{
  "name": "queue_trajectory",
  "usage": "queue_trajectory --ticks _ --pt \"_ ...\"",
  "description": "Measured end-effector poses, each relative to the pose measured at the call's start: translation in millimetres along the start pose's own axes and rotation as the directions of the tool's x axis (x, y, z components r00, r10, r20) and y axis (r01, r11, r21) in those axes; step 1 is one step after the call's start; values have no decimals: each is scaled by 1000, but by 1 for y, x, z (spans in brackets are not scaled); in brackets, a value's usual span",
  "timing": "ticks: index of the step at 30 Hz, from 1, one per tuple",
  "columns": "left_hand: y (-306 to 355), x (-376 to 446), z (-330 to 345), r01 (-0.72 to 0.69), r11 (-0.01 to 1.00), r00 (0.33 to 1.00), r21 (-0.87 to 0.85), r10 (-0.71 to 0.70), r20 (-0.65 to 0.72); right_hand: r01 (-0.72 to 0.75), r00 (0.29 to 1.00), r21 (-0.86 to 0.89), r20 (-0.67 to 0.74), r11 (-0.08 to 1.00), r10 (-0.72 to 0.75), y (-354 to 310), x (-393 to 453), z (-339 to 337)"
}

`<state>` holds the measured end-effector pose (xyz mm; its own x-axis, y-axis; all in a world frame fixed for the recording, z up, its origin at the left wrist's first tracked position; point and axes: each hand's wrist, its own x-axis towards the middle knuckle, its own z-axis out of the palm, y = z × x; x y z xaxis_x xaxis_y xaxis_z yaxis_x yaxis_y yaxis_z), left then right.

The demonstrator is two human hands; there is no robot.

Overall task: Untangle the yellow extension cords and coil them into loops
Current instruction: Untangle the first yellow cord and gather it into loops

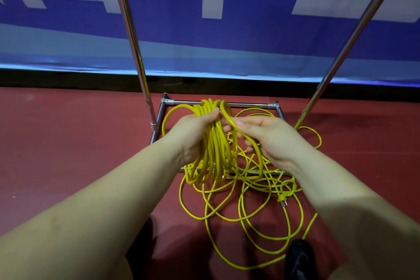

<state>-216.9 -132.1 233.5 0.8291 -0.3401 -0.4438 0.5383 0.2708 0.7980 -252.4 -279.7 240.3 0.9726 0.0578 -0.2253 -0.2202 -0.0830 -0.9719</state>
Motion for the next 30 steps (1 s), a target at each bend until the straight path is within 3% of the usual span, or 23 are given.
queue_trajectory --ticks 6,10,11,13,15,17,19,20,22,25,27,30 --pt "7 -4 0 -8 995 1000 -97 6 -17 -10 1000 -106 -29 994 7 2 -2 13" --pt "25 -4 -10 -99 964 990 -248 71 -120 -3 980 -294 189 956 61 0 -8 8" --pt "29 -3 -15 -116 952 987 -282 78 -141 24 963 -433 251 901 95 4 -10 5" --pt "36 -2 -23 -141 934 982 -328 89 -169 86 929 -741 302 666 216 16 -10 -5" --pt "41 -1 -32 -163 922 976 -351 99 -194 91 907 -882 265 462 328 30 -8 -15" --pt "45 -2 -39 -185 914 972 -361 115 -206 72 913 -928 209 367 350 39 -4 -24" --pt "47 -2 -48 -201 913 974 -356 146 -174 40 947 -934 148 354 284 40 -2 -30" --pt "48 -2 -52 -210 910 974 -358 163 -157 -1 962 -910 112 416 247 39 0 -34" --pt "48 -2 -58 -218 905 974 -365 180 -135 -117 974 -755 39 646 223 33 1 -39" --pt "48 -2 -58 -231 938 968 -259 195 -157 -264 964 -282 -66 922 256 17 -3 -41" --pt "44 1 -56 -246 960 961 -132 224 -160 -284 952 98 -88 954 293 5 -8 -41" --pt "34 -2 -49 -312 942 937 126 327 -123 -256 944 462 -68 849 322 -10 -11 -36"
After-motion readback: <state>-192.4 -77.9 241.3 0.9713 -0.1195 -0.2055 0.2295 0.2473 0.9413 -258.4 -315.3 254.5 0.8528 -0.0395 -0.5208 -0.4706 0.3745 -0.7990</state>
